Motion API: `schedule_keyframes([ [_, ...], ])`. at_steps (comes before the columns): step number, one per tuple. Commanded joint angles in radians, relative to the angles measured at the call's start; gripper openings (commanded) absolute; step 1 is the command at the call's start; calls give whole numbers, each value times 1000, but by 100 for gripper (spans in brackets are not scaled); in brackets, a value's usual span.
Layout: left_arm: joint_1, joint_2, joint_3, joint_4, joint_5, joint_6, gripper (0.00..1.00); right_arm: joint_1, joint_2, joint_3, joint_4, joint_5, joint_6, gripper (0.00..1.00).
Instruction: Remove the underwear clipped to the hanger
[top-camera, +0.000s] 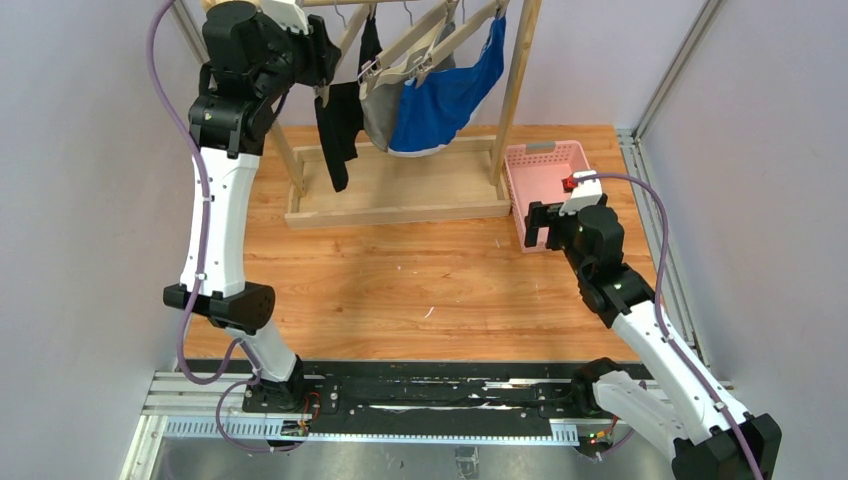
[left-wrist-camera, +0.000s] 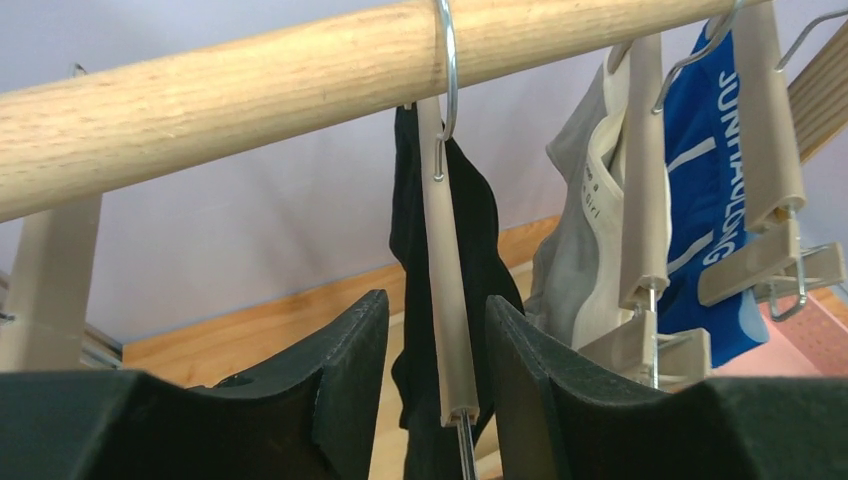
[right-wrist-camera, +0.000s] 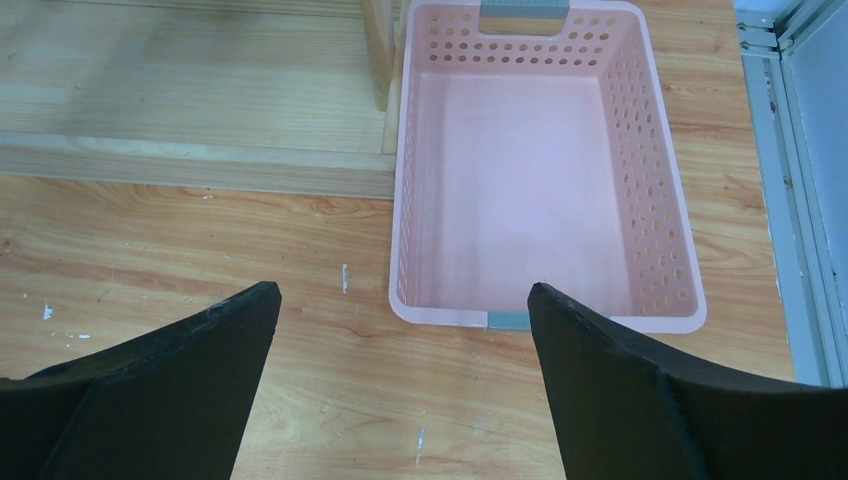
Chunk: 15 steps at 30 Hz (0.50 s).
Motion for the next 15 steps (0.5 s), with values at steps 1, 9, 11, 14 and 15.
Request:
schedule_keyframes([
  [1,5,17,37,3,6,15,48,19,-19,-20,31,-15,18,97],
  [9,5,34,37,18,-11,20,41,21,-24,-29,35,-17,19,97],
  [11,5,35,36,23,-12,19,37,21,-26,-34,36,-19,20,97],
  [14,6,39,36,27,-12,17,30,23,-29,-37,37,-15,20,98],
  [15,5,41,36,27,-15,19,29,23,-31,-39,39,-15,20,98],
])
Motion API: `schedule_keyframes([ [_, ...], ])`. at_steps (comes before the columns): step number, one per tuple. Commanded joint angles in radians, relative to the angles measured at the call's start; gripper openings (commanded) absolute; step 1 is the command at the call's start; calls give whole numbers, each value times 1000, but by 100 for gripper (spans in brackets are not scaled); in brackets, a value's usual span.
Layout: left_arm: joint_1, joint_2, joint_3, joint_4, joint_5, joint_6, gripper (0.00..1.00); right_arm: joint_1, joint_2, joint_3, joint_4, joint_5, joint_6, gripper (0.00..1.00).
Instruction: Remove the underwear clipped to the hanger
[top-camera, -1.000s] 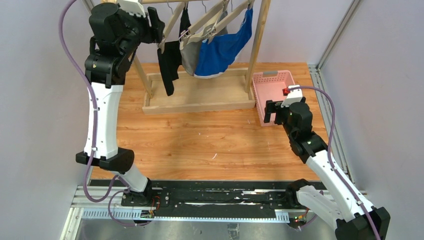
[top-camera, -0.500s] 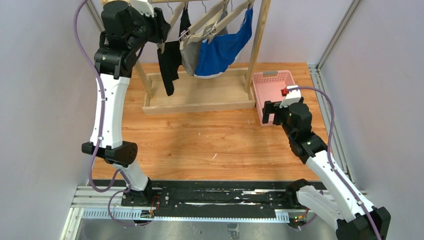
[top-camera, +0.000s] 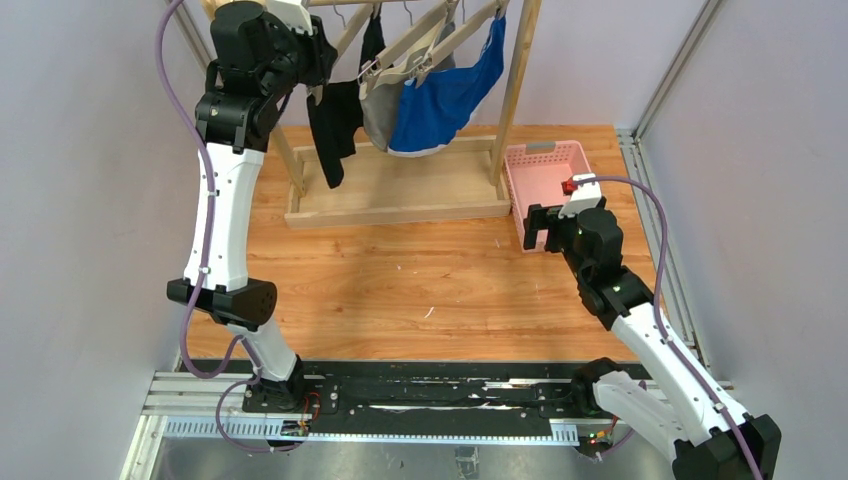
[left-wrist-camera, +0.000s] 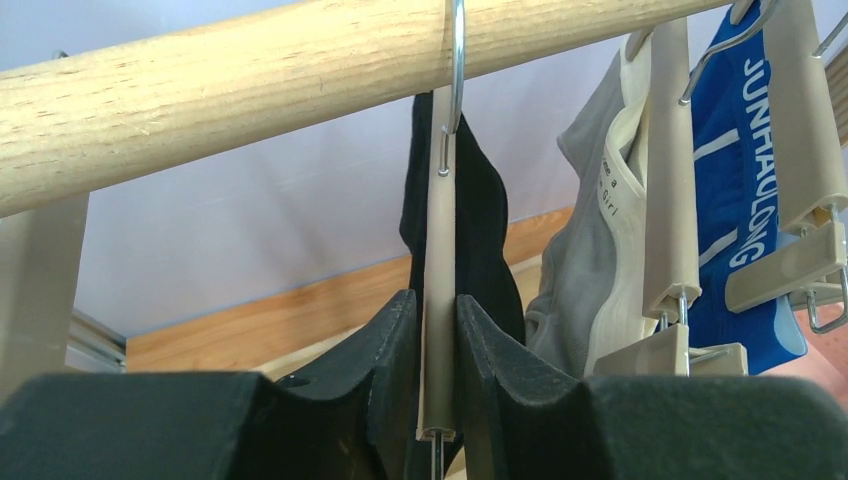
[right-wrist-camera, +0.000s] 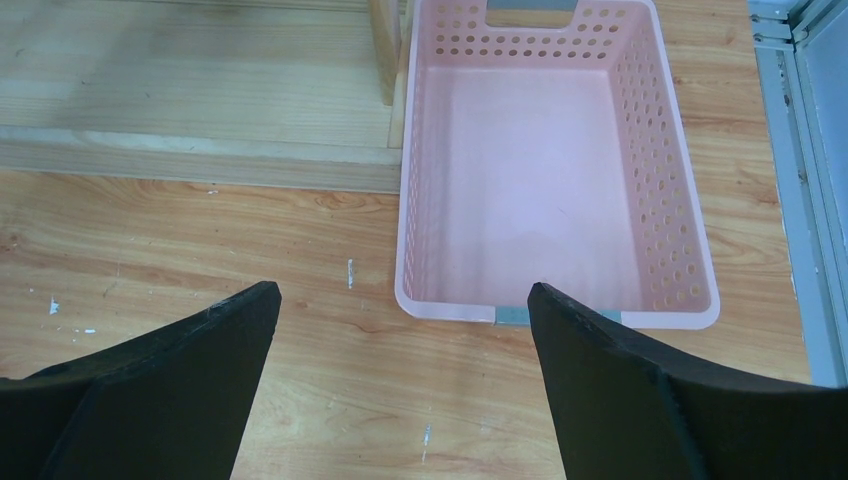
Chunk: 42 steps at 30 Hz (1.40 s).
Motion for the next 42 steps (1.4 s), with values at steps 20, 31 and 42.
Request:
schedule_keyframes([
  [20,5,15,-2,44,-7,12,2,20,-28,-32,41,7,2,98],
  [31,5,-29,-45,140,-62,1,0,20,-34,-52,47,18,-6,98],
  [42,5,-129,-164,244,-122,21,0,21,-54,-94,85,29,-16,98],
])
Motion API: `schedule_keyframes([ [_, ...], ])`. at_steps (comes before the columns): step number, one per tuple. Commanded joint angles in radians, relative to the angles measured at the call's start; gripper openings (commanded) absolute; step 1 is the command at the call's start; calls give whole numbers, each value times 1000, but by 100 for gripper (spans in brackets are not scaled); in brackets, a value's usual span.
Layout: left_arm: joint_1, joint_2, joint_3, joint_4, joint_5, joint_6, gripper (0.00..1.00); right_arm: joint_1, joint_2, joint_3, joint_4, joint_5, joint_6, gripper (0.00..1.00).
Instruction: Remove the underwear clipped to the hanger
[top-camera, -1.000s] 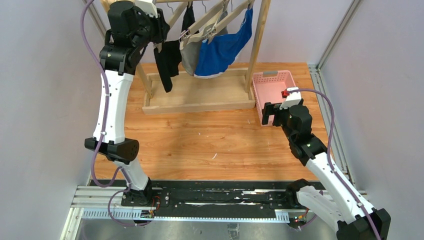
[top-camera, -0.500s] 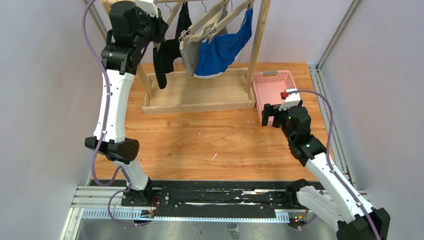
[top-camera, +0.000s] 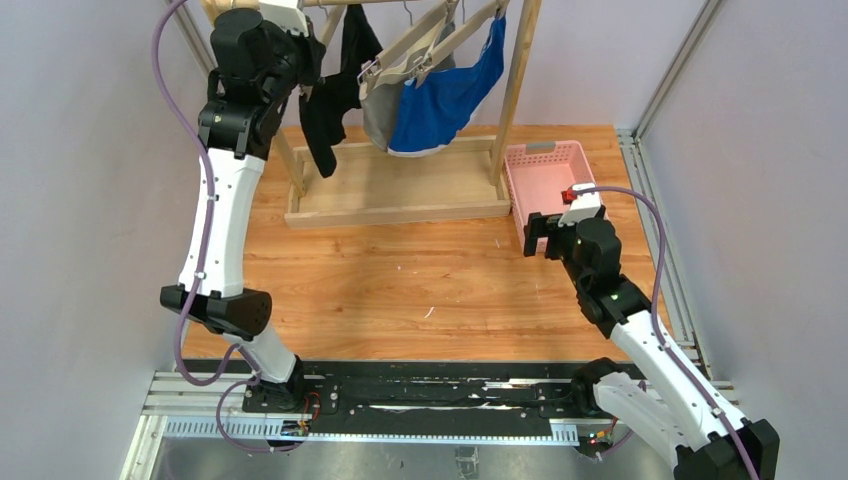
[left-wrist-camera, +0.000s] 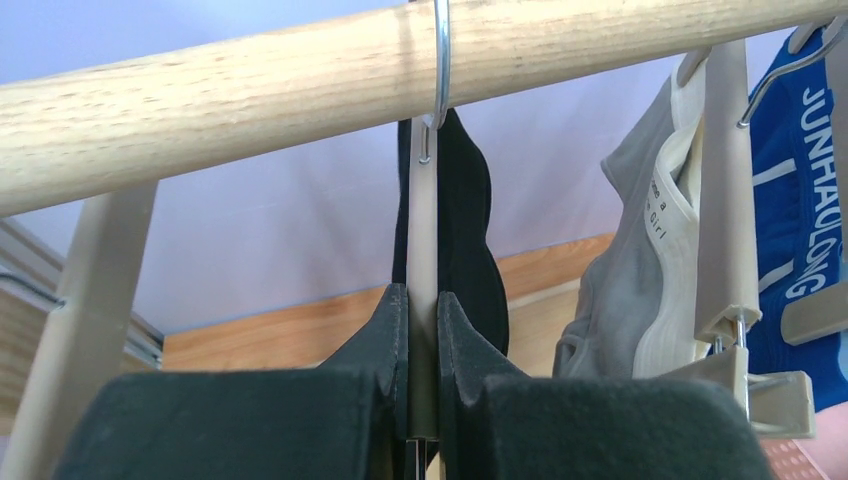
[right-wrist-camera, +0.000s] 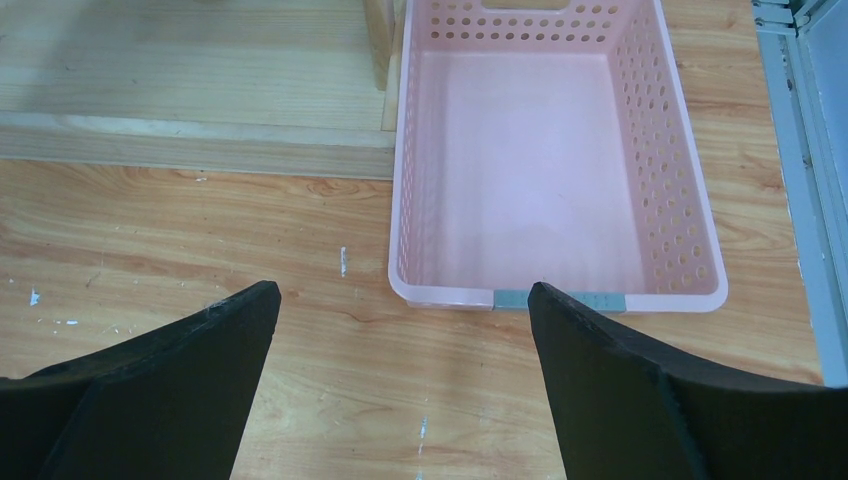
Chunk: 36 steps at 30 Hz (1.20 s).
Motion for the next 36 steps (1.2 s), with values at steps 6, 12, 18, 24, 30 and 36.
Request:
schedule_keyframes([
  [6,4,-122,-97,131,-34,18,0,19,-1,-21,53,33,-6,98],
  [12,4,-203,-204,148,-36,28,0,19,18,-29,86,42,-5,97],
  [18,4,-306,-344,132,-42,29,0,19,67,-8,77,73,7,97],
  [24,4,-449,-547,88,10,-2,0,18,143,32,72,49,27,97],
  [30,3,-642,-812,21,60,-12,0,19,218,95,69,-13,24,94],
  [36,0,-788,-1033,-85,173,-32,0,18,289,155,67,-123,18,90],
])
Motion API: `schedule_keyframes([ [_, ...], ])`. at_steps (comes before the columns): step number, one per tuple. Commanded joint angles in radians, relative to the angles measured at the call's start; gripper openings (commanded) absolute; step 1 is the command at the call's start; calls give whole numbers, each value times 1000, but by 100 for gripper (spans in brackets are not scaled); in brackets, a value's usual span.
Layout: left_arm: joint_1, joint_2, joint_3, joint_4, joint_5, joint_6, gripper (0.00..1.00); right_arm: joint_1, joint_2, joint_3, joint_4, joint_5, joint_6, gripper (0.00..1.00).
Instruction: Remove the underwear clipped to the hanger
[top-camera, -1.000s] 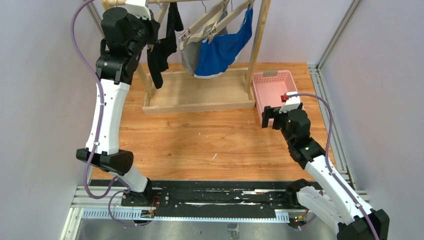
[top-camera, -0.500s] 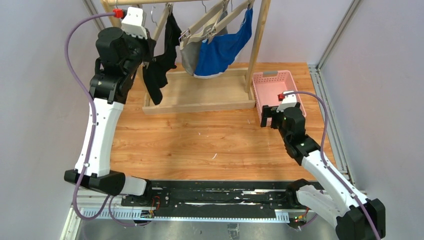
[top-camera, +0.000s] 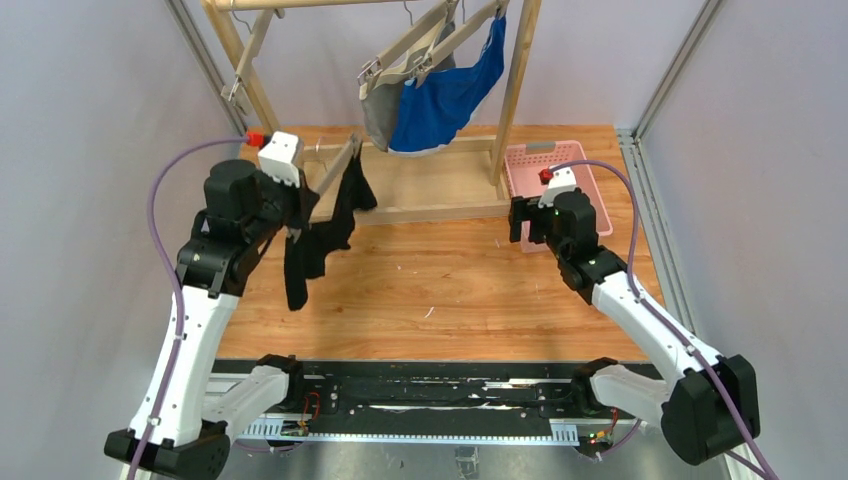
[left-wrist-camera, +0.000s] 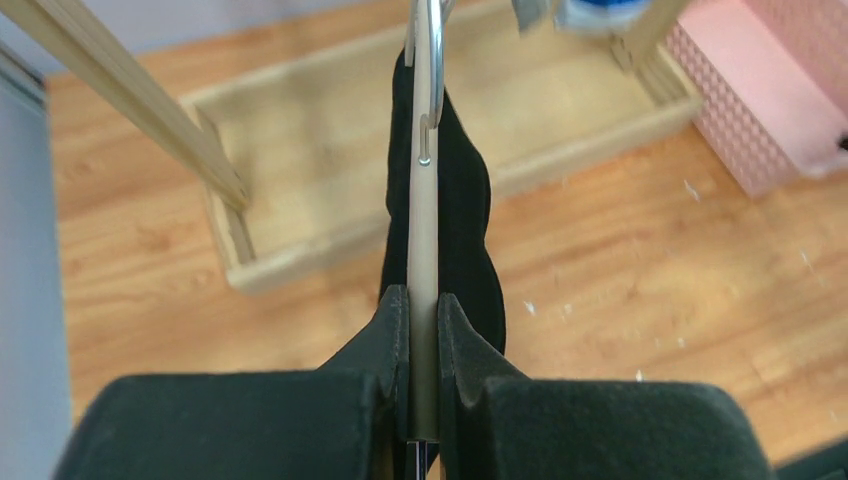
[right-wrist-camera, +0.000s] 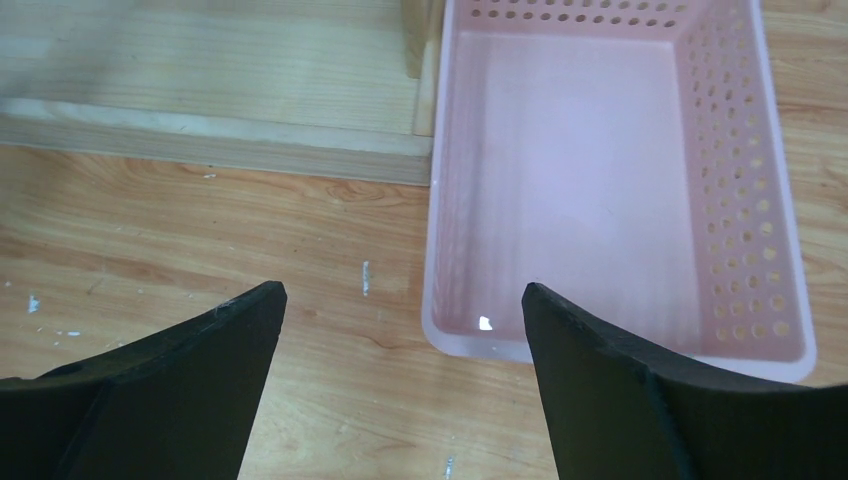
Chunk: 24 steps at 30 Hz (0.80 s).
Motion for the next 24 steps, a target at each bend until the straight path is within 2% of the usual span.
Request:
schedule_keyframes([
  [1,-2,-86,-103,-61,146,-23,0,17,38,64,9,-105,5,90],
  [3,-21,-118,-149,-85,216,-21,0,17,49,79,12,-145,-4,89],
  [7,-81,-154,-196,-102,260,-8,0,16,37,85,34,-241,-20,89],
  [13,-86,-170,-198,-82,487,55,0,9,-6,110,72,-528,-78,94],
  [17,-86,-199,-269,67,589,-4,0,-10,-34,141,86,-858,-134,94],
  [20,-86,-221,-345,210,691,-68,0,-21,-57,147,114,-984,-152,94],
  [24,-86,-198,-366,274,778,-85,0,-44,-42,193,133,-1140,-131,95],
])
